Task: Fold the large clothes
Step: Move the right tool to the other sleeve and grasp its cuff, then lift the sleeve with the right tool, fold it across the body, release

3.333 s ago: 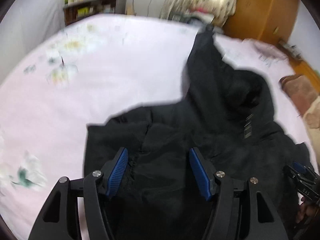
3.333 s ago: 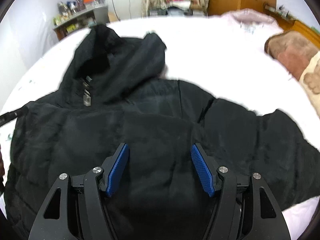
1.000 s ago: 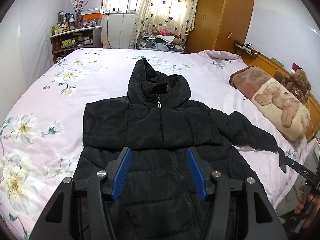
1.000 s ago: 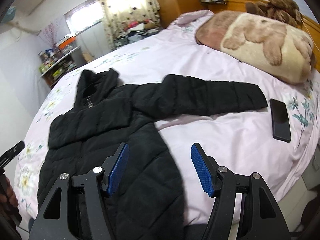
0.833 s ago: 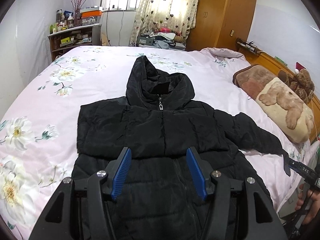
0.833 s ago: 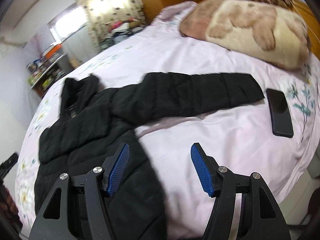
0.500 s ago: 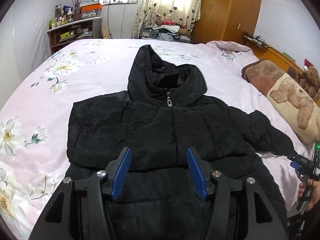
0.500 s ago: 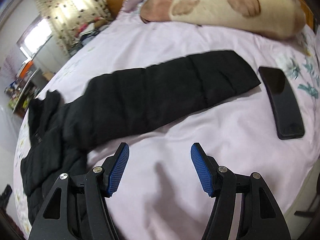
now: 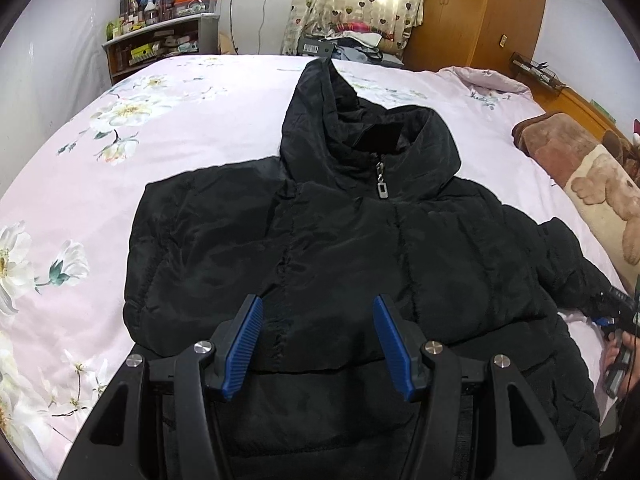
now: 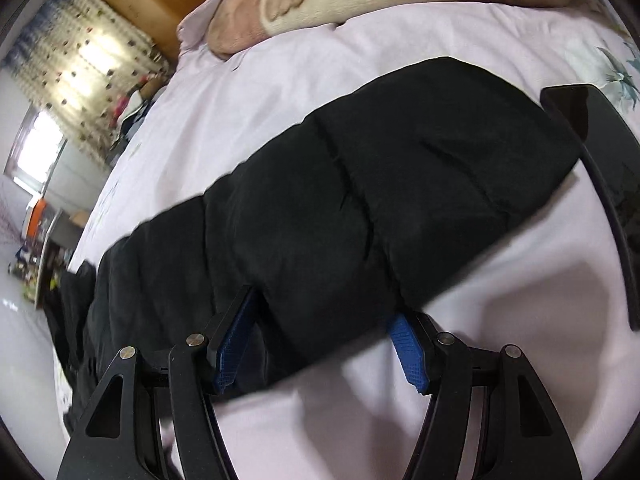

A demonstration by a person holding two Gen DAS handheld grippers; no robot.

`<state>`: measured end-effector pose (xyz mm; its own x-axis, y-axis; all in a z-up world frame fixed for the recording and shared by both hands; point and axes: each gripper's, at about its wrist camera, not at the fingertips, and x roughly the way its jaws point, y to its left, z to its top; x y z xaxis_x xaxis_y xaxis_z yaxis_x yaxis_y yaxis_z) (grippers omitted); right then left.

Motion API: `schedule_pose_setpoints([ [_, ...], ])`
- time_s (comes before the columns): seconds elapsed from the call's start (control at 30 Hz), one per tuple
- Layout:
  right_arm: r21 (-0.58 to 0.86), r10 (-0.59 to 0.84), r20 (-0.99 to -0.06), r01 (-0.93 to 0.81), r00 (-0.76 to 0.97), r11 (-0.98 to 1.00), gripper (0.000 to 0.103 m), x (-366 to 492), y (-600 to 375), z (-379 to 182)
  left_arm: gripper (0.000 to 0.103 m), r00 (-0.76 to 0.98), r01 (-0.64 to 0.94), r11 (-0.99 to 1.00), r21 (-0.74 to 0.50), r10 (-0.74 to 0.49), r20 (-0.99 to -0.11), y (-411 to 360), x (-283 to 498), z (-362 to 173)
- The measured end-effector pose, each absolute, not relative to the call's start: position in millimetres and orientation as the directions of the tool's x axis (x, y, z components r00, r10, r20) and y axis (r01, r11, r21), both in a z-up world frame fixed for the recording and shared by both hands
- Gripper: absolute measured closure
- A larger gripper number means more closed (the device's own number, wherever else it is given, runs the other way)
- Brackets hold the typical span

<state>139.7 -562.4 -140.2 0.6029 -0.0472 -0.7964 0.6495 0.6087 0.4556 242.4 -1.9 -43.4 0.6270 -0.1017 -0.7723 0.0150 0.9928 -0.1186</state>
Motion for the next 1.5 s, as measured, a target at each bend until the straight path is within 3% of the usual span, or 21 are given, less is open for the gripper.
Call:
schedule_pose_setpoints([
  [0.03,0.457,-0.053,-0.796,0.655,0.603,0.602,0.039,141.2,-563.6,-140.0,0.043,0.623,0.009,0.993,-0.119,-0.099,-0.776,-0.2,243.3,-45.3],
  [0.1,0.453,-0.06,-0.793,0.652,0.606,0.608,0.073,143.6,-562.8,-135.3,0.043,0.619,0.001,0.992,-0.125,-0.099,-0.779,2.8,244.5,-47.2],
  [0.17,0.448,-0.064,-0.789,0.643,0.611,0.622,0.087,146.2,-558.0,-123.2,0.043,0.619,-0.005,0.992,-0.129,-0.098,-0.779,6.4,243.8,-46.7],
  [0.37,0.414,-0.117,-0.725,0.565,0.679,0.714,0.092,143.7,-527.6,-48.0,0.043,0.639,-0.013,0.989,-0.15,-0.107,-0.762,16.6,234.7,-36.1],
  [0.57,0.401,-0.069,-0.607,0.38,0.792,0.834,0.092,147.4,-466.1,51.4,0.043,0.661,-0.034,0.981,-0.19,-0.12,-0.74,31.7,219.2,-22.7],
  [0.73,0.35,0.036,-0.561,0.197,0.827,0.916,0.092,172.9,-383.3,99.9,0.043,0.685,-0.054,0.974,-0.221,-0.125,-0.718,48.1,203.8,-12.8],
  [0.9,0.291,0.138,-0.595,0.052,0.792,0.955,0.092,202.4,-298.4,93.1,0.043,0.695,-0.08,0.968,-0.236,-0.116,-0.709,66.3,191.6,-11.3],
  [1.03,0.27,0.205,-0.669,-0.023,0.714,0.963,0.092,222.0,-242.1,53.6,0.043,0.697,-0.109,0.964,-0.242,-0.1,-0.71,82.8,183.6,-12.6],
  [1.13,0.26,0.246,-0.728,-0.074,0.64,0.963,0.087,233.9,-206.5,16.7,0.043,0.696,-0.132,0.961,-0.245,-0.086,-0.712,94.5,179.9,-14.6],
  [1.23,0.261,0.294,-0.769,-0.142,0.568,0.955,0.072,243.7,-174.0,-16.5,0.043,0.692,-0.154,0.955,-0.253,-0.078,-0.717,104.0,179.2,-17.8],
  [1.3,0.271,0.326,-0.792,-0.181,0.517,0.945,0.044,251.6,-160.8,-34.6,0.043,0.691,-0.162,0.953,-0.257,-0.076,-0.719,108.2,179.6,-19.2],
  [1.5,0.329,0.44,-0.758,-0.3,0.481,0.895,0.041,233.3,-138.5,-39.2,0.043,0.701,-0.139,0.95,-0.279,-0.104,-0.705,105.0,184.9,-16.1],
])
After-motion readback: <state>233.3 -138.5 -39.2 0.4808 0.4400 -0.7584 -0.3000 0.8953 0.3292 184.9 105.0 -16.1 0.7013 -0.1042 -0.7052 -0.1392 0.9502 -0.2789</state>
